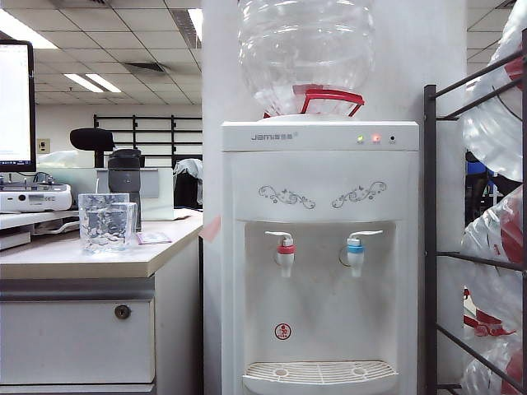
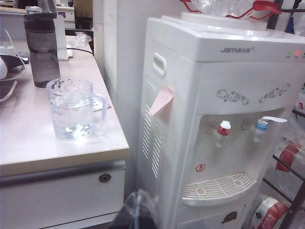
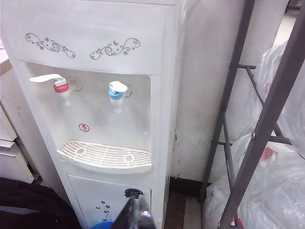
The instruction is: Pick up the plastic mug from the left desk, go to the cold water outlet of the water dispenser, press the vertical switch to get some water, then put the mug back on the desk.
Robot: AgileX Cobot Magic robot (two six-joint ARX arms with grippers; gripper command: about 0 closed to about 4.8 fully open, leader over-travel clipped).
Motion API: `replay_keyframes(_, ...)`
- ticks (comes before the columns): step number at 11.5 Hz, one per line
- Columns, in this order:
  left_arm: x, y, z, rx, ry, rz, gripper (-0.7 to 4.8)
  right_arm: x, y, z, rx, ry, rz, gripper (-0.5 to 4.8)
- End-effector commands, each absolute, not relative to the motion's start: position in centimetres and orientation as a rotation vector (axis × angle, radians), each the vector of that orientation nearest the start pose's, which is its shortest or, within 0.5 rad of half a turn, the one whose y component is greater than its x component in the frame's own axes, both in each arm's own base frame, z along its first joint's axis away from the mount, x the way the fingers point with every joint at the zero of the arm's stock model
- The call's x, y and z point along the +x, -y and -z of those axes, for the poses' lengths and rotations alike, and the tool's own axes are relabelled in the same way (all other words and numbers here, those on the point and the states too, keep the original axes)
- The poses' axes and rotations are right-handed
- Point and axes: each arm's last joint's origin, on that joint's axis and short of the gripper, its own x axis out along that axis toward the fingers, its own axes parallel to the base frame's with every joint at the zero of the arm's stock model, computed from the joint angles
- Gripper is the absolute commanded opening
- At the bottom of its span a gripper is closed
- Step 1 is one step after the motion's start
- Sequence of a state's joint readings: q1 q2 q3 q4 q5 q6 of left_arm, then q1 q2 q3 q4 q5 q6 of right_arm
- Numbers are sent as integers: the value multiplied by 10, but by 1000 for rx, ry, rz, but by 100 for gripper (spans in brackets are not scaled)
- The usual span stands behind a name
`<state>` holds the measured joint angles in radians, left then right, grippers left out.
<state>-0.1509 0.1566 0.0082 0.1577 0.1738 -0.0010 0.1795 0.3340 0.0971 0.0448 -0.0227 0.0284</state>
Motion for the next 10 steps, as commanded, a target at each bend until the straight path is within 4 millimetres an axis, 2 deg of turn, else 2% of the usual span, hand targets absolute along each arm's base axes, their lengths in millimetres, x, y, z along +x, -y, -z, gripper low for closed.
replay_keyframes(1,104,21,-170,4,22,320,-5,116,-22,-175,12,-178,-202,-5)
replay_keyframes(4,98,7,-176,21,110,181,-5,116,-22,-175,12,-180,-199,-5)
replay_keyframes(5,96,-3,-176,69,109,72,-5,115,-22,-175,12,-179,-202,-5)
replay_keyframes(8,97,-6,-171,101,53,-34,-5,115,-22,-175,12,-178,-199,-5)
replay_keyframes(10,97,-7,-168,98,19,-35,-4,115,-22,-175,12,-178,-199,-5)
